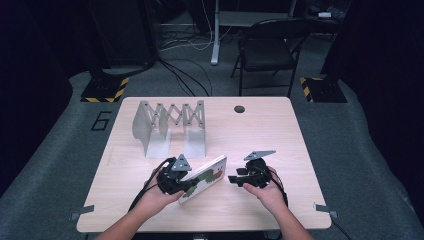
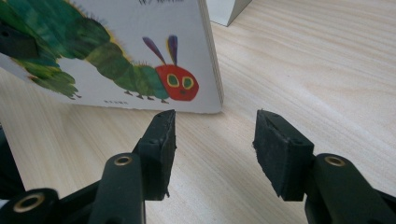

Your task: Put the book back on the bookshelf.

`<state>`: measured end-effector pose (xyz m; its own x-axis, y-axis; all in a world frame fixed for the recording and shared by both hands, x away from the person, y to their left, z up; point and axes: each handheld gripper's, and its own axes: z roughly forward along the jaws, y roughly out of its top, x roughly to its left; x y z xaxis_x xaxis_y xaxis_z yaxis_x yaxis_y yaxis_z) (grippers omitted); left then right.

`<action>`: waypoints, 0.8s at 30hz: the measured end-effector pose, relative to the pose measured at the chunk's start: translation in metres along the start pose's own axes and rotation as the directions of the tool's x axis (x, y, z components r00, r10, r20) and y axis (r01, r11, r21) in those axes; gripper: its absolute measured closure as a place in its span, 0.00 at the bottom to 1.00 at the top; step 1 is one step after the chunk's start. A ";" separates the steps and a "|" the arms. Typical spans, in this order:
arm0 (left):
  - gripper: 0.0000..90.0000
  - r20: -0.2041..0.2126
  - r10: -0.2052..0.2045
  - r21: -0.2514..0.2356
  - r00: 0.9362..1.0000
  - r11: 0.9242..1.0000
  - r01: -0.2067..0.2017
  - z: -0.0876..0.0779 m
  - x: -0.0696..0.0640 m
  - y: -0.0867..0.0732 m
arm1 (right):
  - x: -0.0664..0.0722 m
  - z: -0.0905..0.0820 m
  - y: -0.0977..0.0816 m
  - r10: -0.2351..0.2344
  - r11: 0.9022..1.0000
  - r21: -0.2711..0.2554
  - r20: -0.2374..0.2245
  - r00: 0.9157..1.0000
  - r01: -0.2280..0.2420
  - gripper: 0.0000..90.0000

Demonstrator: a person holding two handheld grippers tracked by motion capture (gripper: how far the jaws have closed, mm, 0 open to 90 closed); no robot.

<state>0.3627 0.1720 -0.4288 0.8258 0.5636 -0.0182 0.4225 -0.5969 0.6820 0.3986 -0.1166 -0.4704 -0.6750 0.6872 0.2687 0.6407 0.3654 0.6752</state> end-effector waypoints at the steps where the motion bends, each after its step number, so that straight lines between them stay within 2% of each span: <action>1: 0.84 -0.004 -0.006 -0.006 1.000 1.000 0.006 -0.001 0.000 0.000 | -0.001 0.000 0.000 -0.004 1.000 0.002 0.001 1.000 0.004 0.54; 9: 0.84 -0.012 -0.017 -0.014 1.000 1.000 0.017 -0.008 0.005 0.001 | -0.003 0.000 -0.001 -0.012 1.000 0.001 0.005 1.000 0.012 0.54; 12: 0.84 -0.025 -0.013 -0.012 1.000 1.000 0.013 -0.012 0.008 0.000 | -0.005 0.000 -0.002 0.001 1.000 0.003 0.008 1.000 -0.001 0.54; 17: 0.84 -0.039 -0.040 -0.025 0.998 0.999 0.039 -0.017 0.014 0.000 | -0.009 -0.003 -0.004 0.014 1.000 0.000 0.012 1.000 -0.014 0.54; 24: 0.84 -0.048 -0.037 -0.020 0.998 0.999 0.037 -0.021 0.019 0.000 | -0.011 -0.002 -0.006 0.023 1.000 0.004 0.014 1.000 -0.023 0.54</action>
<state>0.3702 0.1946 -0.4138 0.7903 0.6126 -0.0083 0.4448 -0.5644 0.6954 0.4013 -0.1275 -0.4760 -0.6549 0.7042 0.2742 0.6574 0.3518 0.6664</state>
